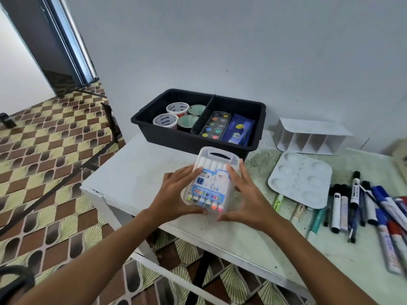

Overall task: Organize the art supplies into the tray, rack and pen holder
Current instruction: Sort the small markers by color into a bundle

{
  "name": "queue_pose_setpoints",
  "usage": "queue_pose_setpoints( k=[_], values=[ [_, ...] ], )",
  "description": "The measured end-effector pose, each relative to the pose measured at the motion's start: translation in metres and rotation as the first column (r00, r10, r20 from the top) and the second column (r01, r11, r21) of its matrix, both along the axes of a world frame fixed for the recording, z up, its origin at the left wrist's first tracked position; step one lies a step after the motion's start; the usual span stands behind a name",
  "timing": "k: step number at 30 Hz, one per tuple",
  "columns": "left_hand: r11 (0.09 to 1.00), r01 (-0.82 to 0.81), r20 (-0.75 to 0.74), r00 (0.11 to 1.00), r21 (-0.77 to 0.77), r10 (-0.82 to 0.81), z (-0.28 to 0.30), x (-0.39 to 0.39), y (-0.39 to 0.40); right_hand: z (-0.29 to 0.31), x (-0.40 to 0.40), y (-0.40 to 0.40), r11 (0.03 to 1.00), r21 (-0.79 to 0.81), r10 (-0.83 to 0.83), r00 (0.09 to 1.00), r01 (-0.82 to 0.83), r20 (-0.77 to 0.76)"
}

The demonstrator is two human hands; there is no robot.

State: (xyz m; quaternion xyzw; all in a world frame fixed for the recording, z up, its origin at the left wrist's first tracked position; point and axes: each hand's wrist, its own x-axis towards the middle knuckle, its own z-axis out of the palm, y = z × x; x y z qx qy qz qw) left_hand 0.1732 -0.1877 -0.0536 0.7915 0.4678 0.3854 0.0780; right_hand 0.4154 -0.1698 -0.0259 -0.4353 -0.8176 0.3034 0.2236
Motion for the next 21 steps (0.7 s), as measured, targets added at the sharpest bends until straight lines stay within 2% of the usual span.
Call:
queue_pose_setpoints(
  k=[3,7,13,16,21],
  values=[
    [0.997,-0.001,0.002,1.0,0.077,0.001,0.027,0.004,0.012,0.025,0.001,0.012,0.999,0.0,0.032,0.992,-0.032,-0.122],
    [0.996,-0.025,-0.066,0.997,0.082,0.03,0.062,0.001,0.041,0.061,0.002,0.044,0.998,-0.04,0.032,0.992,-0.037,-0.126],
    [0.973,-0.127,-0.179,0.979,-0.193,0.093,0.111,0.002,0.103,0.093,0.0,0.108,0.975,-0.223,-0.034,0.968,-0.023,-0.25],
    [0.966,-0.151,-0.255,0.962,-0.207,0.096,0.12,-0.003,0.143,0.104,-0.004,0.137,0.963,-0.267,-0.043,0.965,-0.029,-0.259],
    [0.962,-0.149,-0.388,0.92,-0.23,0.05,0.113,-0.012,0.207,0.092,-0.012,0.187,0.923,-0.383,-0.151,0.945,0.03,-0.291]
  ],
)
